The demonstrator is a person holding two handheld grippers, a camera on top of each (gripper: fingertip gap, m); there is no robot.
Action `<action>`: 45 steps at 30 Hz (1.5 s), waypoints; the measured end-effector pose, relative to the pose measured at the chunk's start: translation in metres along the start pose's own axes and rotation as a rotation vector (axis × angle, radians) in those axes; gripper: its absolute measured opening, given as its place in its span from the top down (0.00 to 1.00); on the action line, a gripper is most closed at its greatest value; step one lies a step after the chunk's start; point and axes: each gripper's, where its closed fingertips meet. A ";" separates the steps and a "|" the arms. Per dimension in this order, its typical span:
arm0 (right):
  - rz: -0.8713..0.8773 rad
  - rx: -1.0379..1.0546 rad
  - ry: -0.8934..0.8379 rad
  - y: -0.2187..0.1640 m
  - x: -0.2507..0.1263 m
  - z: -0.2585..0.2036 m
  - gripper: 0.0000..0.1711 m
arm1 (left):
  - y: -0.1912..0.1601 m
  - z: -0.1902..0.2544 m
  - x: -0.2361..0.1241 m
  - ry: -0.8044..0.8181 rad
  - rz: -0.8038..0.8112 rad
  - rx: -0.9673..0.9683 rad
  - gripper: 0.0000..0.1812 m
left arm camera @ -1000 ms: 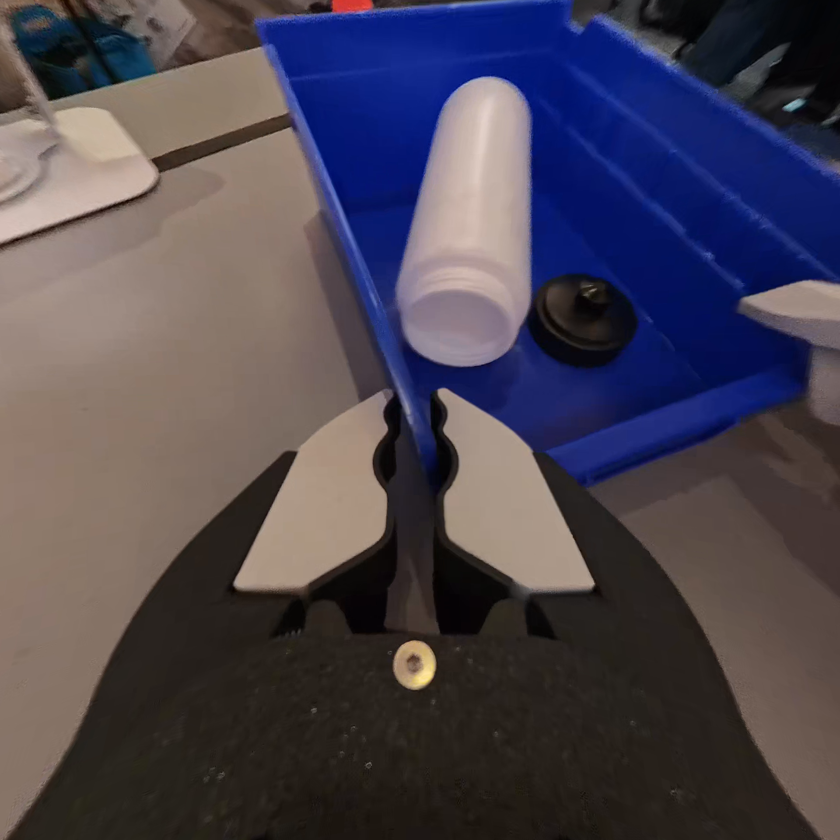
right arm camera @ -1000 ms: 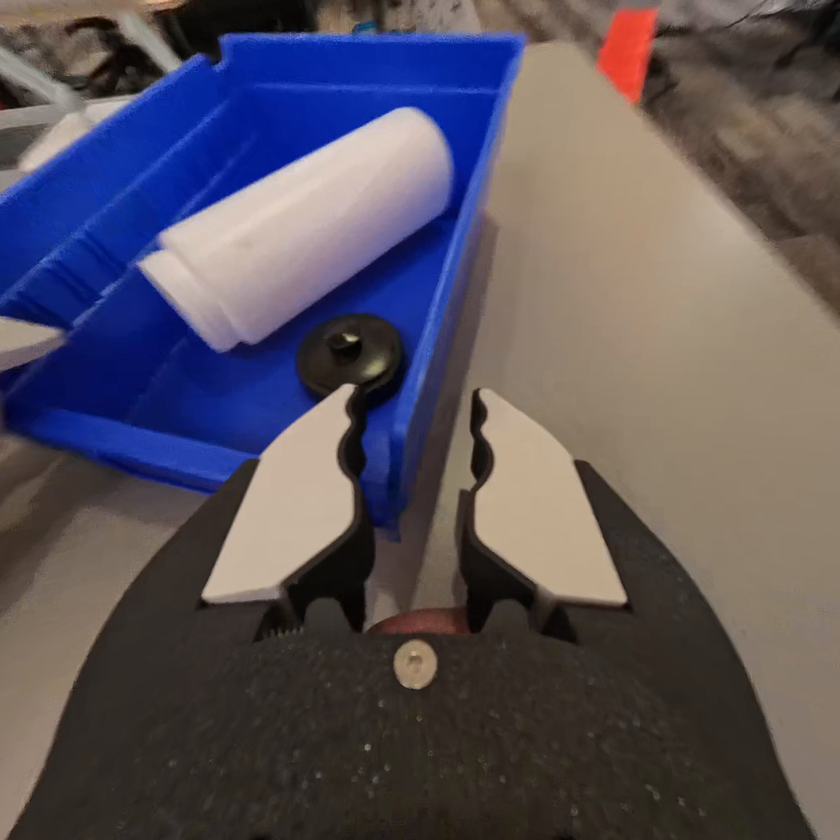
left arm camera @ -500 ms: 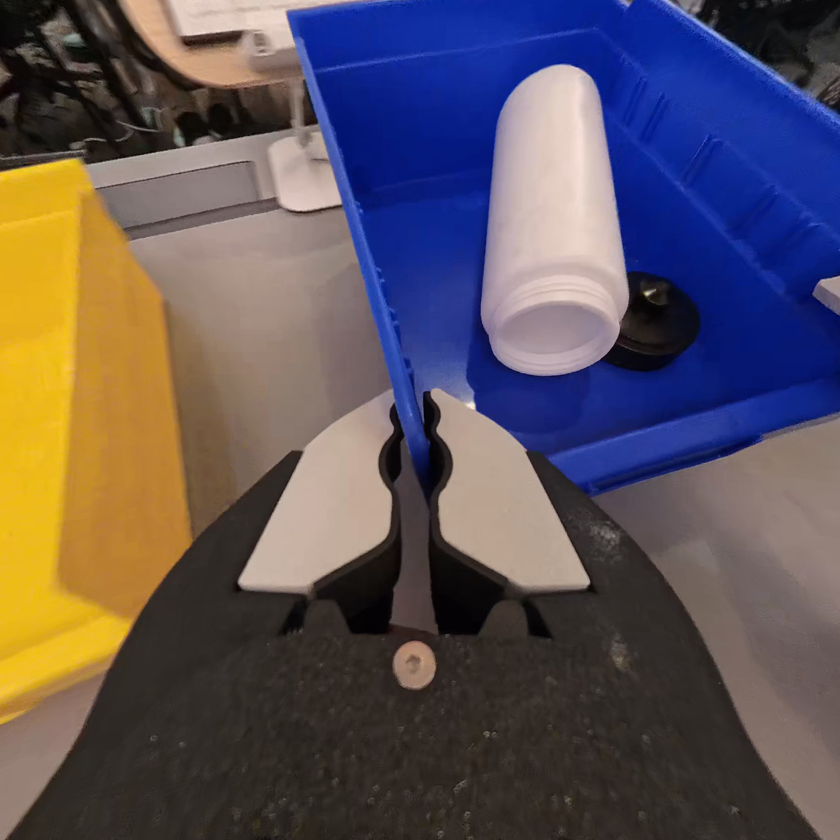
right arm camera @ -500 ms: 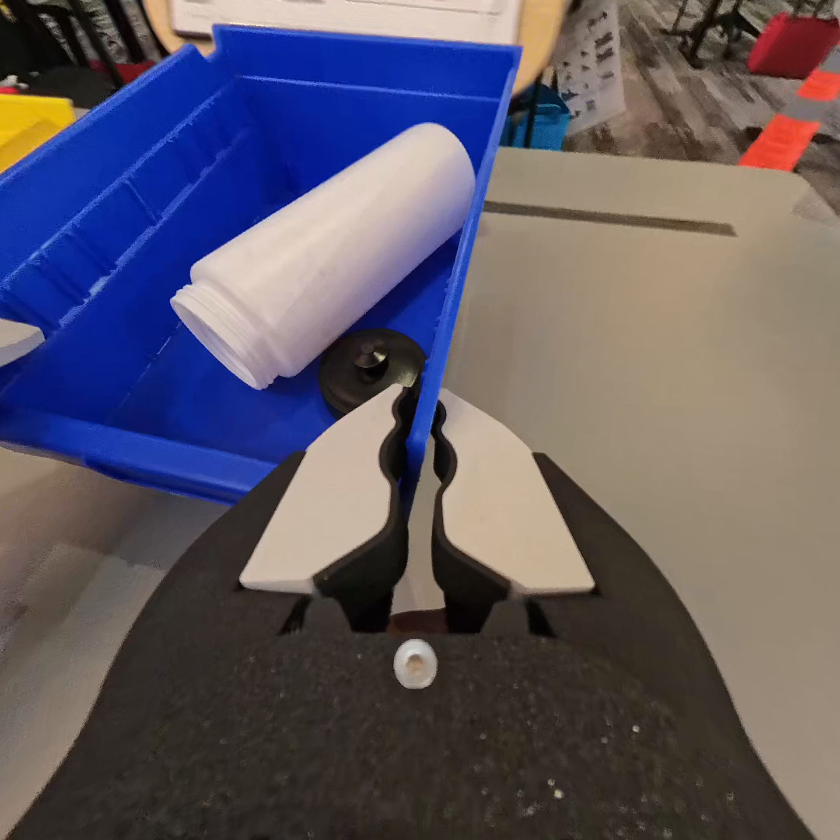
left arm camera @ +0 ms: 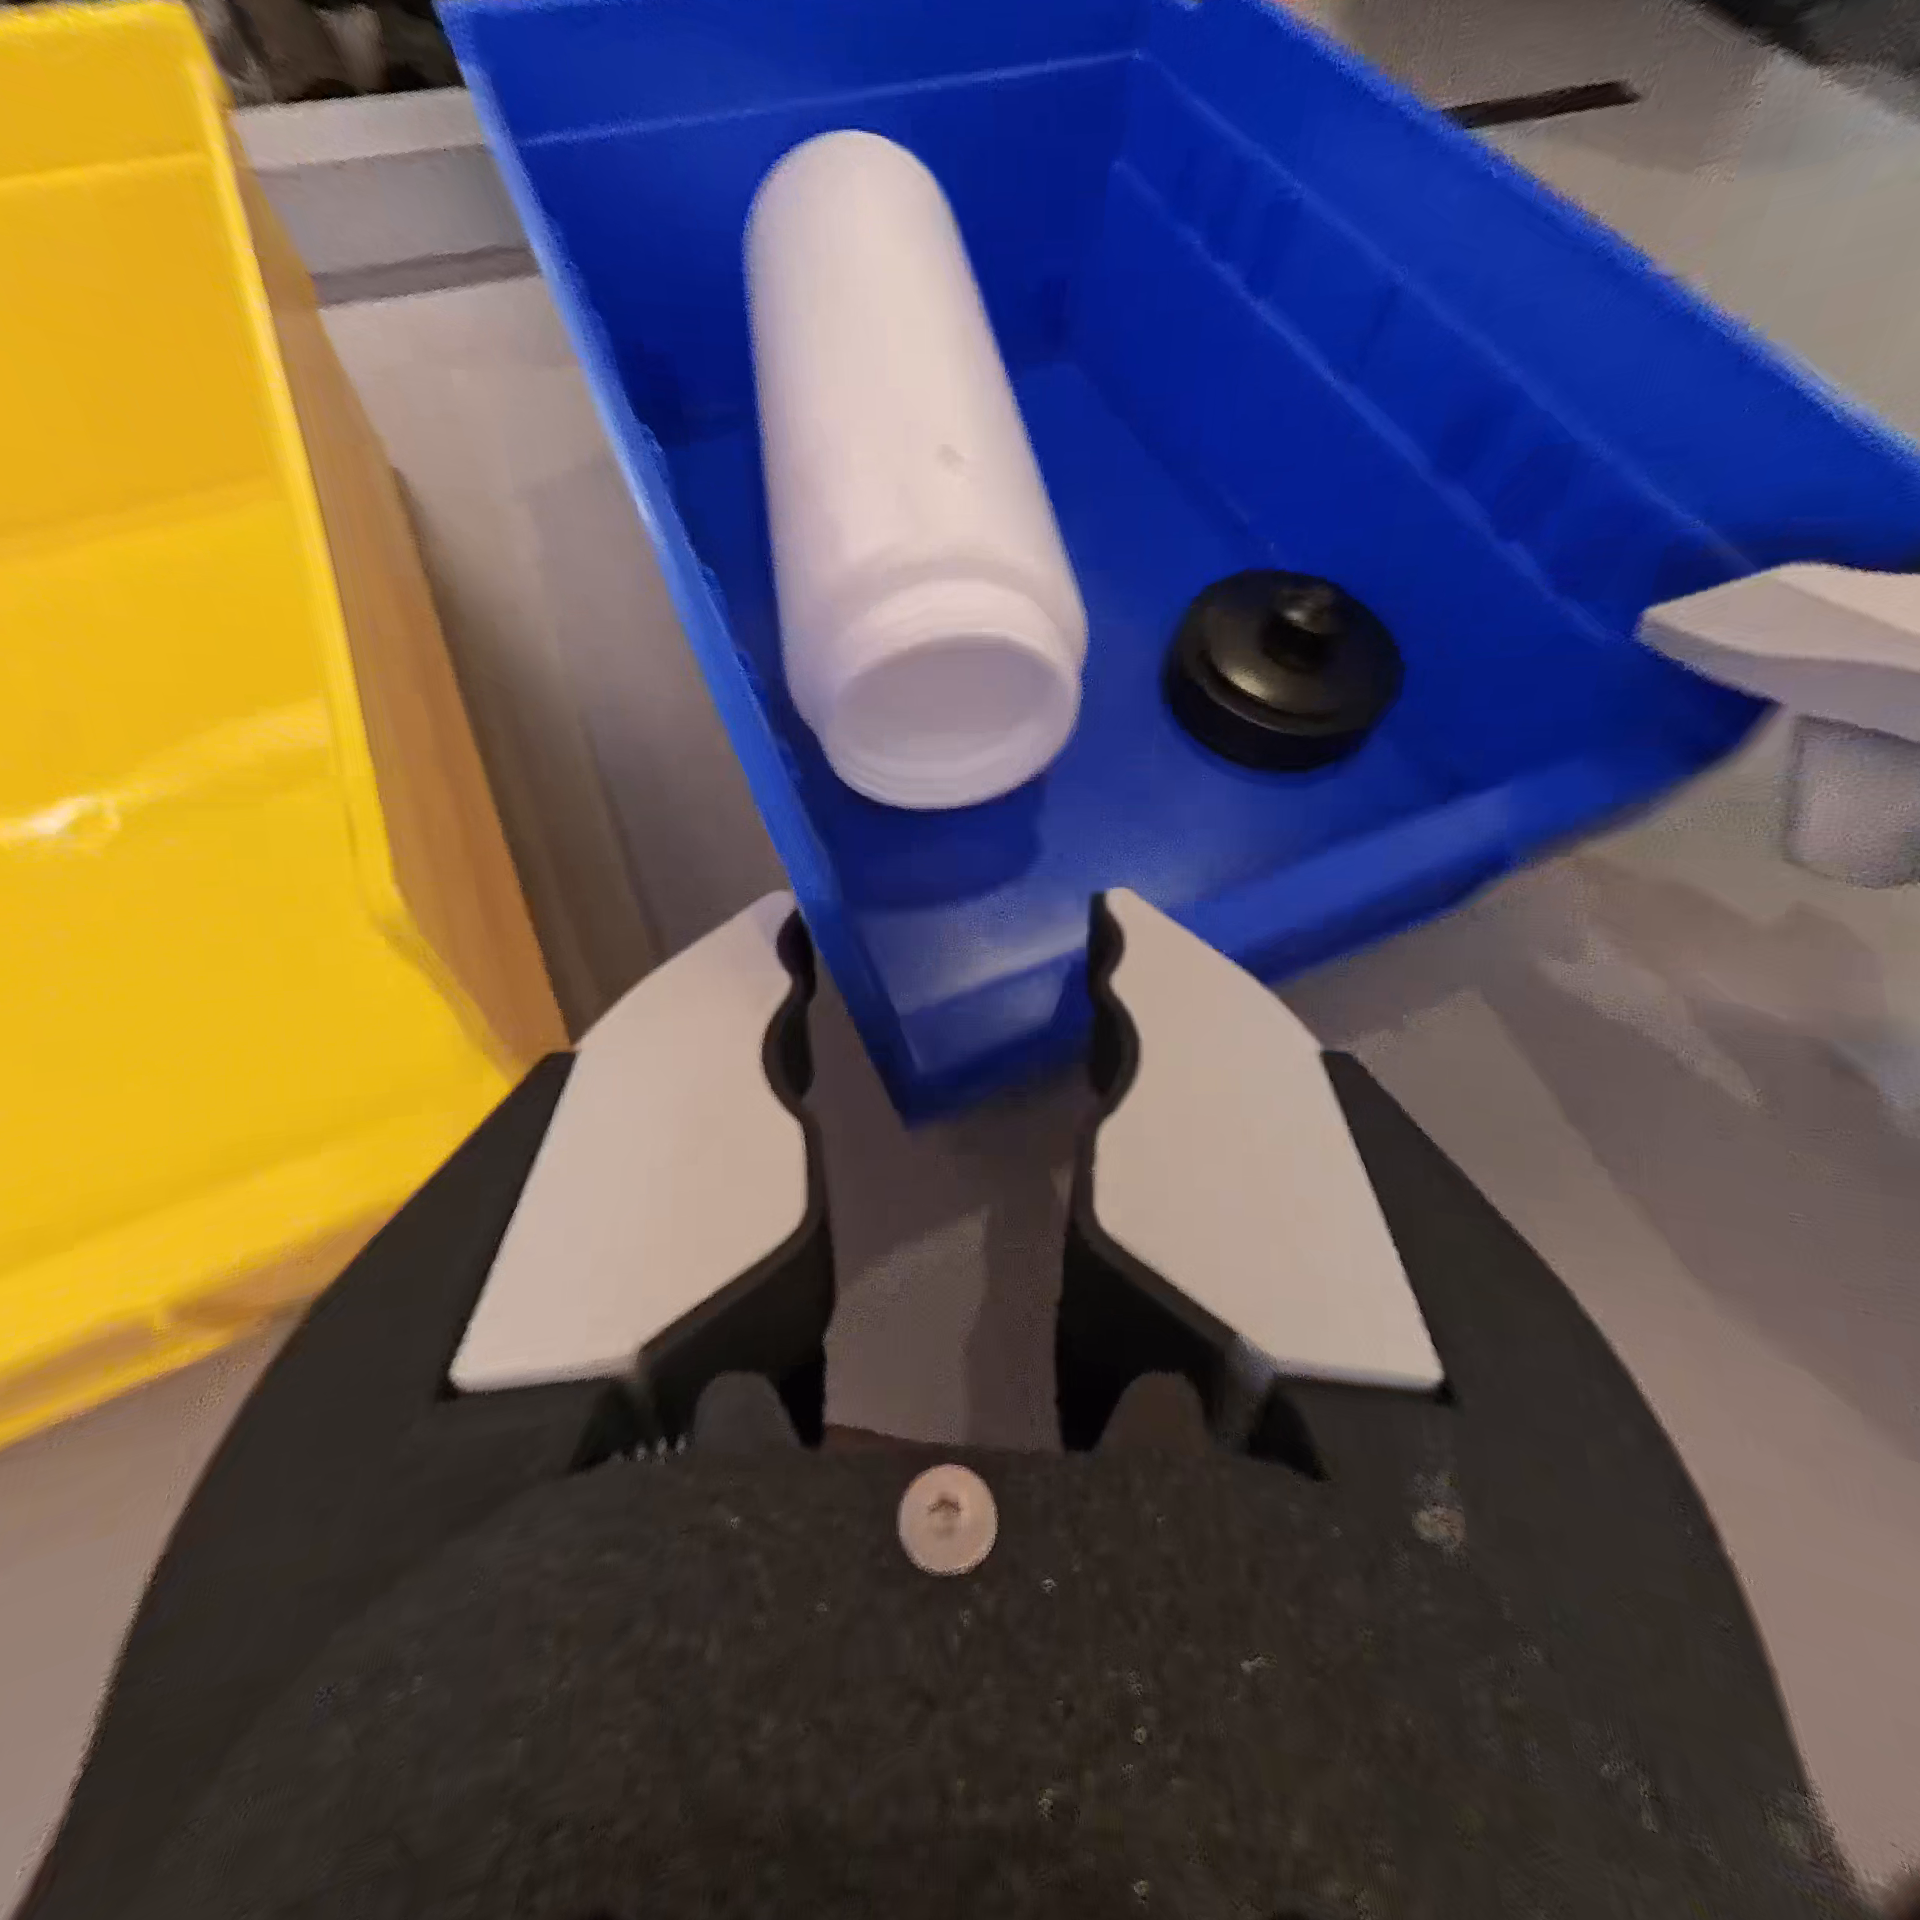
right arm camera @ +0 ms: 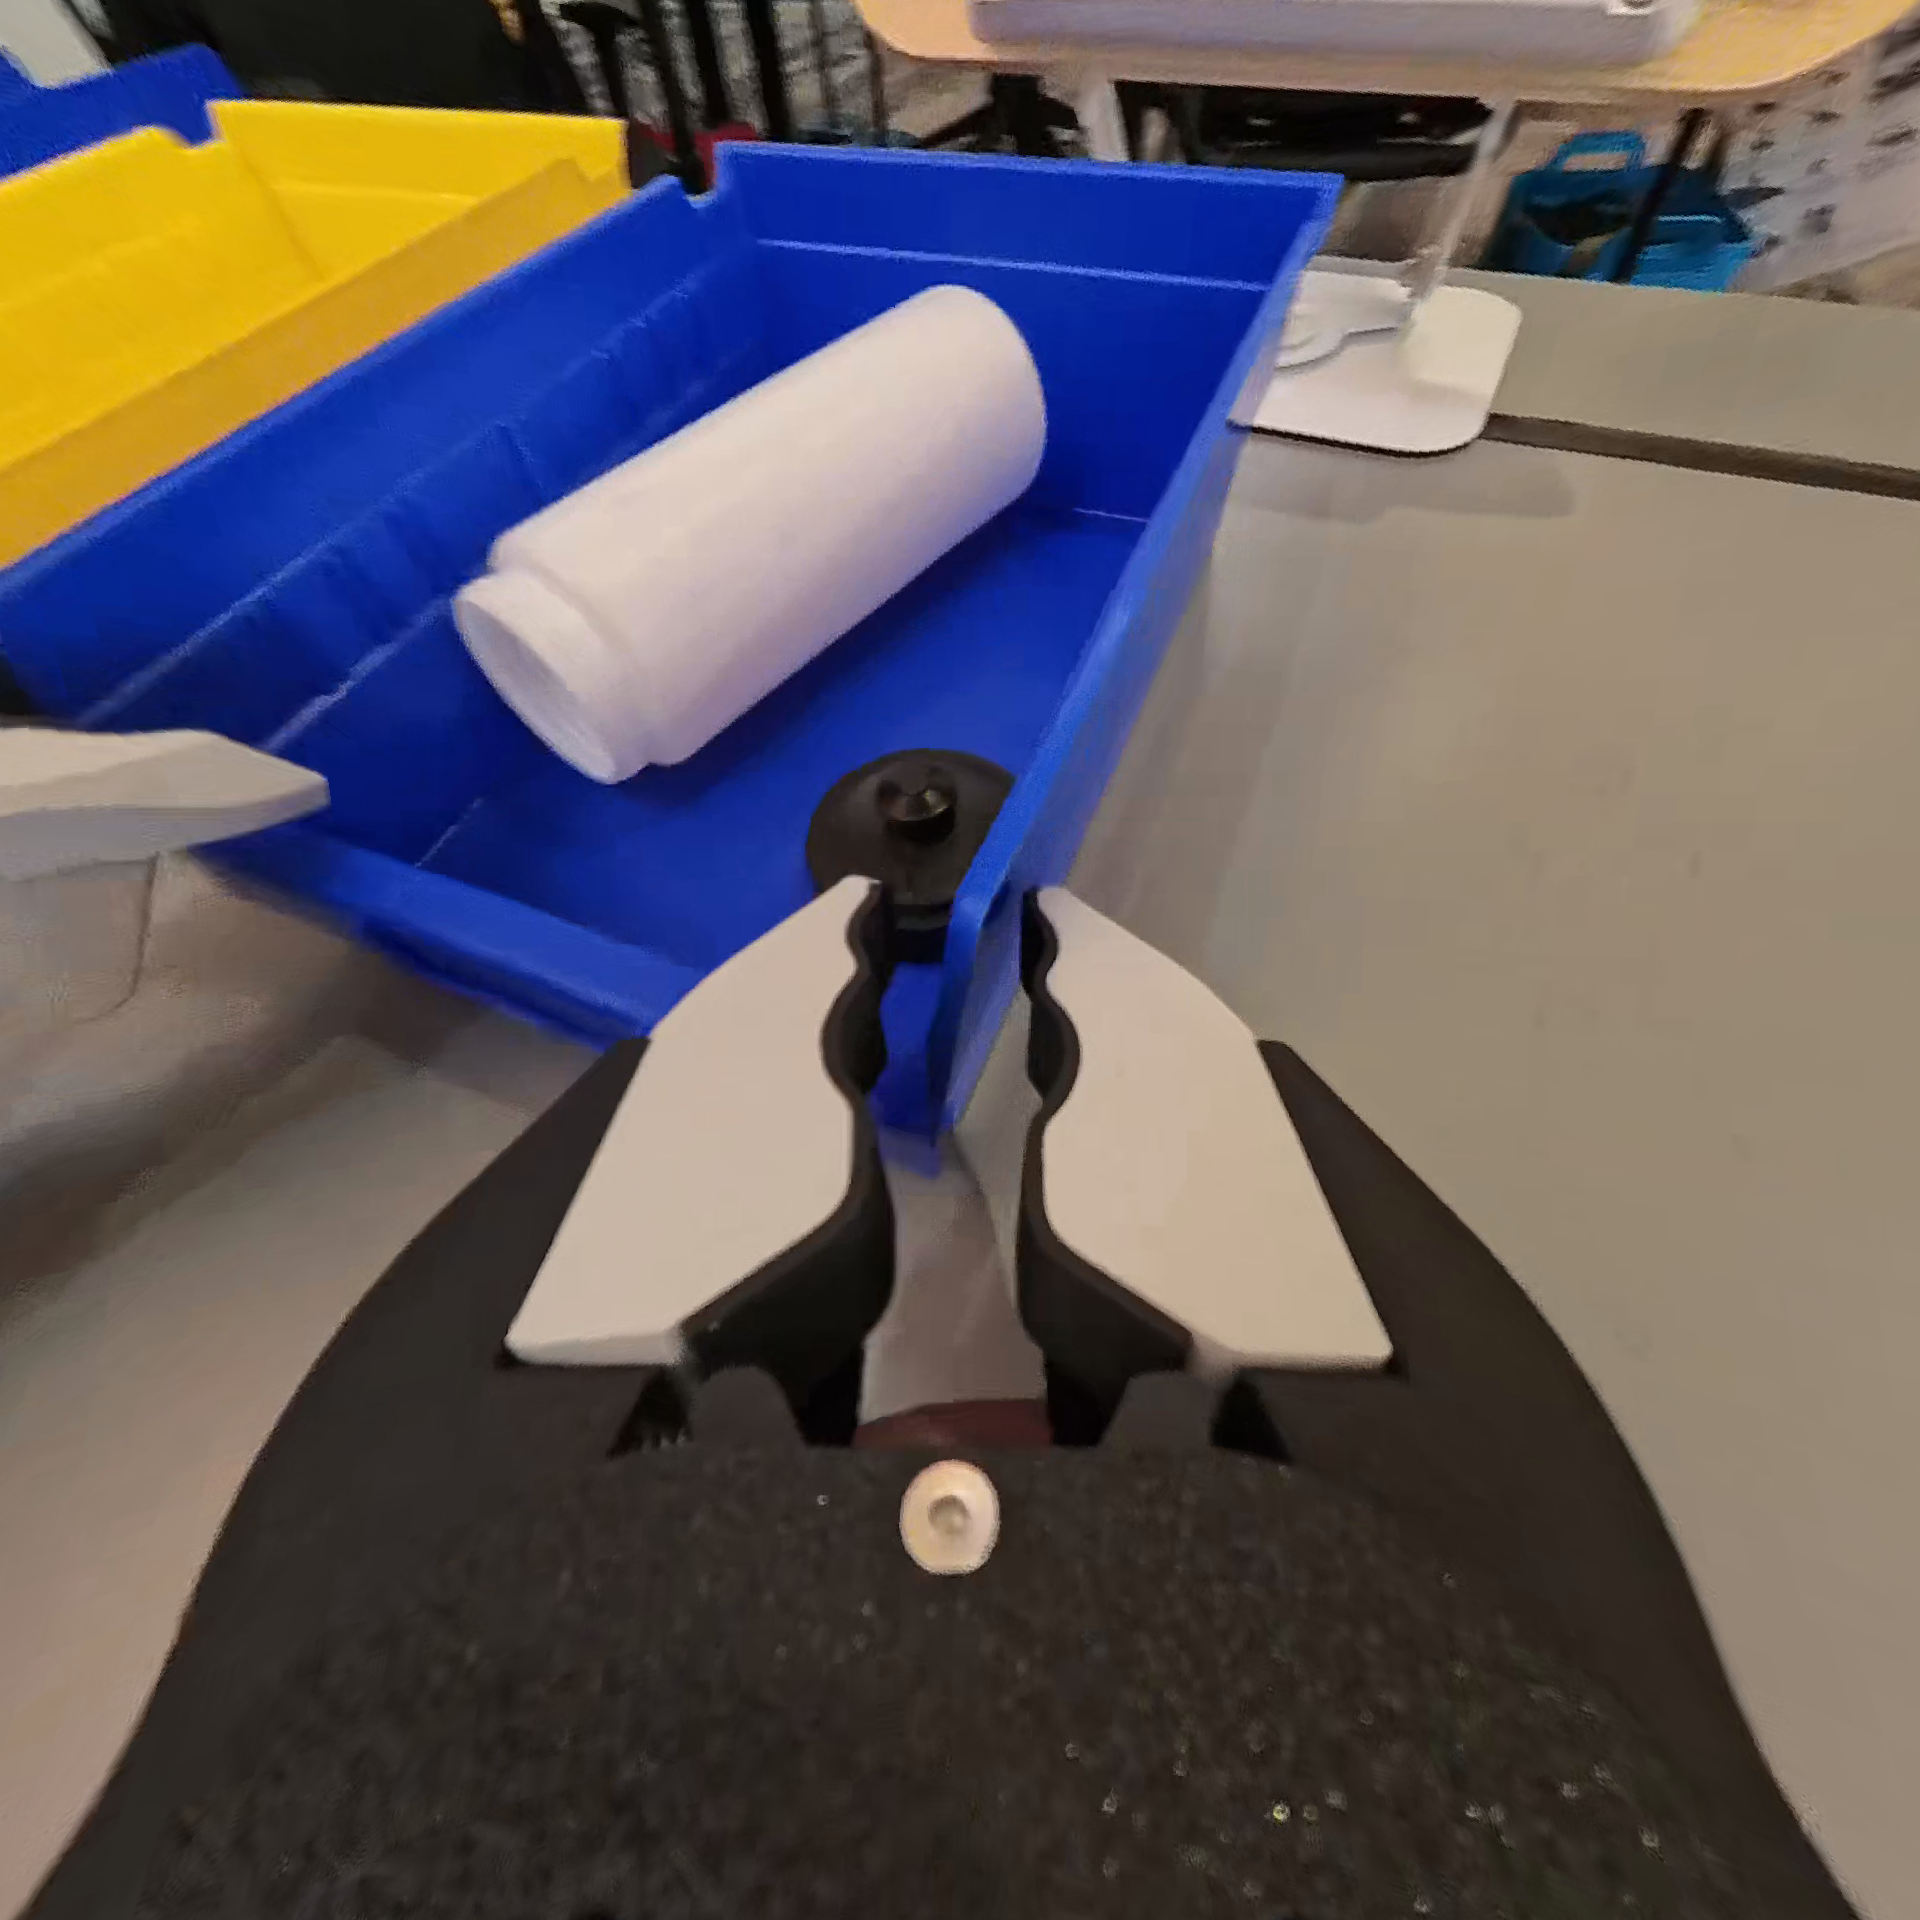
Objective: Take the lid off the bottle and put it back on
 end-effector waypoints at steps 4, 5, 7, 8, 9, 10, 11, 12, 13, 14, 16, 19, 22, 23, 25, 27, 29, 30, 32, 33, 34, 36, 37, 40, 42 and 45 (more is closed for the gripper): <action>-0.017 -0.075 0.120 -0.013 -0.034 -0.013 0.80 | -0.007 -0.020 -0.072 -0.072 0.081 -0.192 0.64; -0.018 -0.091 0.148 -0.015 -0.041 -0.018 0.79 | -0.009 -0.045 -0.091 -0.009 0.116 -0.222 0.64; -0.007 -0.107 0.208 -0.015 -0.049 -0.036 0.78 | -0.019 -0.114 -0.123 0.206 0.152 -0.215 0.65; 0.003 -0.110 0.220 -0.012 -0.050 -0.046 0.78 | -0.024 -0.150 -0.132 0.304 0.154 -0.210 0.65; 0.017 -0.122 0.245 -0.008 -0.049 -0.062 0.78 | -0.029 -0.181 -0.133 0.354 0.136 -0.221 0.65; 0.025 -0.154 0.291 -0.006 -0.046 -0.085 0.78 | -0.035 -0.203 -0.128 0.359 0.099 -0.249 0.63; 0.015 -0.205 0.339 -0.006 -0.041 -0.110 0.78 | -0.037 -0.218 -0.119 0.336 0.063 -0.277 0.59; -0.008 -0.260 0.384 -0.009 -0.034 -0.135 0.77 | -0.037 -0.229 -0.108 0.307 0.042 -0.301 0.58; -0.031 -0.301 0.422 -0.012 -0.027 -0.158 0.77 | -0.032 -0.236 -0.096 0.279 0.048 -0.317 0.59; -0.050 -0.314 0.447 -0.014 -0.019 -0.178 0.77 | -0.026 -0.242 -0.084 0.270 0.064 -0.318 0.62; -0.082 -0.275 0.485 -0.014 -0.007 -0.211 0.77 | -0.021 -0.259 -0.063 0.308 0.061 -0.297 0.67; -0.082 -0.205 0.408 0.003 0.019 -0.227 0.69 | -0.029 -0.269 -0.052 0.363 0.020 -0.298 0.99; -0.103 -0.162 0.293 0.013 0.044 -0.221 0.66 | -0.041 -0.261 -0.068 0.399 -0.016 -0.293 0.99; -0.116 -0.137 0.284 0.013 0.050 -0.221 0.66 | -0.046 -0.258 -0.076 0.420 -0.035 -0.284 0.99; -0.128 -0.095 0.278 0.011 0.059 -0.224 0.66 | -0.057 -0.246 -0.093 0.421 -0.047 -0.299 0.99; -0.129 -0.075 0.247 0.009 0.066 -0.226 0.68 | -0.068 -0.234 -0.110 0.433 -0.051 -0.311 0.98; -0.163 -0.077 0.278 0.000 0.069 -0.240 0.73 | -0.077 -0.223 -0.126 0.443 -0.052 -0.320 0.98; -0.178 -0.082 0.278 -0.004 0.069 -0.244 0.79 | -0.079 -0.215 -0.136 0.448 -0.033 -0.323 0.98; -0.163 -0.173 0.172 -0.004 0.065 -0.234 0.95 | -0.076 -0.205 -0.163 0.529 0.023 -0.261 0.98; -0.140 -0.223 0.181 -0.001 0.060 -0.237 0.95 | -0.074 -0.199 -0.177 0.567 0.033 -0.223 0.98; -0.107 -0.241 0.180 0.004 0.053 -0.239 0.95 | -0.070 -0.191 -0.189 0.574 0.056 -0.223 0.98; -0.017 -0.255 0.147 0.023 0.036 -0.239 0.96 | -0.057 -0.176 -0.209 0.585 0.102 -0.236 0.98; 0.034 -0.256 0.129 0.035 0.026 -0.238 0.96 | -0.049 -0.171 -0.217 0.593 0.121 -0.215 0.98; 0.143 -0.238 0.098 0.077 -0.008 -0.228 0.97 | -0.006 -0.152 -0.234 0.581 0.205 -0.156 0.98; 0.217 -0.258 0.066 0.107 -0.033 -0.215 0.97 | 0.031 -0.135 -0.242 0.565 0.267 -0.104 0.98; 0.315 -0.265 -0.022 0.146 -0.073 -0.175 0.97 | 0.092 -0.097 -0.235 0.500 0.354 -0.014 0.97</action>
Point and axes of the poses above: each gripper's, where its closed fingertips meet, x out along the fingers, y out of its top, z = x × y across the jaws, and after that the axes turned 5 degrees about y, right-handed
